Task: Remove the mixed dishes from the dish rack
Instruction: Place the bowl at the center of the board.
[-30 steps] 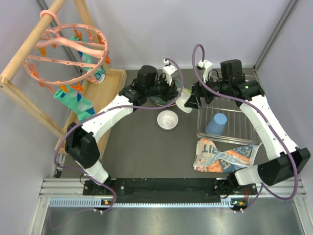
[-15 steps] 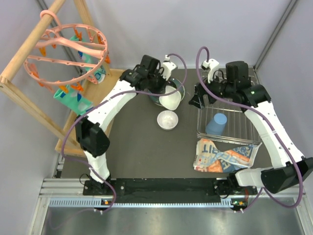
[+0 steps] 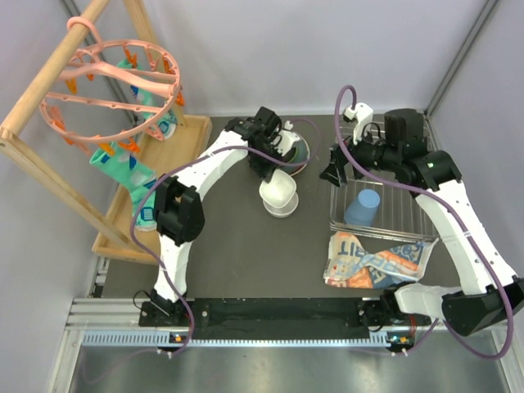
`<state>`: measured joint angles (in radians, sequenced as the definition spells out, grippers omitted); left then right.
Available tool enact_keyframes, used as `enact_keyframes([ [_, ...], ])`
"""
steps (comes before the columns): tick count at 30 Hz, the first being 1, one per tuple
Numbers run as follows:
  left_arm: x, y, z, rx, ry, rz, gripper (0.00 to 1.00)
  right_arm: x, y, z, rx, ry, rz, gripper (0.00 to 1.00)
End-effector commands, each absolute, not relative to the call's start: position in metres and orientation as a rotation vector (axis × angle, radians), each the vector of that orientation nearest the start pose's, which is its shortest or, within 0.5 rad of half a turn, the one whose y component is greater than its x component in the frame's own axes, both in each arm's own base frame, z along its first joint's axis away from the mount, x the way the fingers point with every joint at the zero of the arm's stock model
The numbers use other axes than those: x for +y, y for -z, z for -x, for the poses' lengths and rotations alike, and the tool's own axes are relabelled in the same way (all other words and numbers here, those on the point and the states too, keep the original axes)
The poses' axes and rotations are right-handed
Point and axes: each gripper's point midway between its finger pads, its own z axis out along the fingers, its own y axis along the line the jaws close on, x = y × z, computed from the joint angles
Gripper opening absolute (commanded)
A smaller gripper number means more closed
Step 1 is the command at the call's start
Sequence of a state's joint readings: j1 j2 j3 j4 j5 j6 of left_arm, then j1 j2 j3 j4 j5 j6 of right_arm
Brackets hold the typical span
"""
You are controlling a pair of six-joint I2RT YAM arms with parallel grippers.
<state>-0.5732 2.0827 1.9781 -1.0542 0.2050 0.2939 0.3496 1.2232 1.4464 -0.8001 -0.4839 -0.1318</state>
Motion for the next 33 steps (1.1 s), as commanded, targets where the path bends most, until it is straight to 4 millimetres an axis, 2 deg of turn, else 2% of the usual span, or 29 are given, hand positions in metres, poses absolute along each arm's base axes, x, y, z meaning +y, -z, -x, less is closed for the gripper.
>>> enact_keyframes([
  [1, -0.28, -0.145, -0.376, 2.433, 0.406, -1.249, 0.0, 0.185, -0.326, -0.278, 1.926, -0.629, 0.802, 0.95],
  [6, -0.281, -0.142, -0.379, 2.451, 0.395, -1.275, 0.0, 0.184, -0.324, -0.277, 1.929, -0.627, 0.803, 0.96],
  [21, -0.28, -0.116, -0.375, 2.54, 0.385, -1.348, 0.0, 0.183, -0.322, -0.272, 1.914, -0.638, 0.807, 0.98],
  [33, -0.284, -0.108, -0.378, 2.545, 0.394, -1.337, 0.0, 0.177, -0.32, -0.273, 1.92, -0.612, 0.785, 0.99],
])
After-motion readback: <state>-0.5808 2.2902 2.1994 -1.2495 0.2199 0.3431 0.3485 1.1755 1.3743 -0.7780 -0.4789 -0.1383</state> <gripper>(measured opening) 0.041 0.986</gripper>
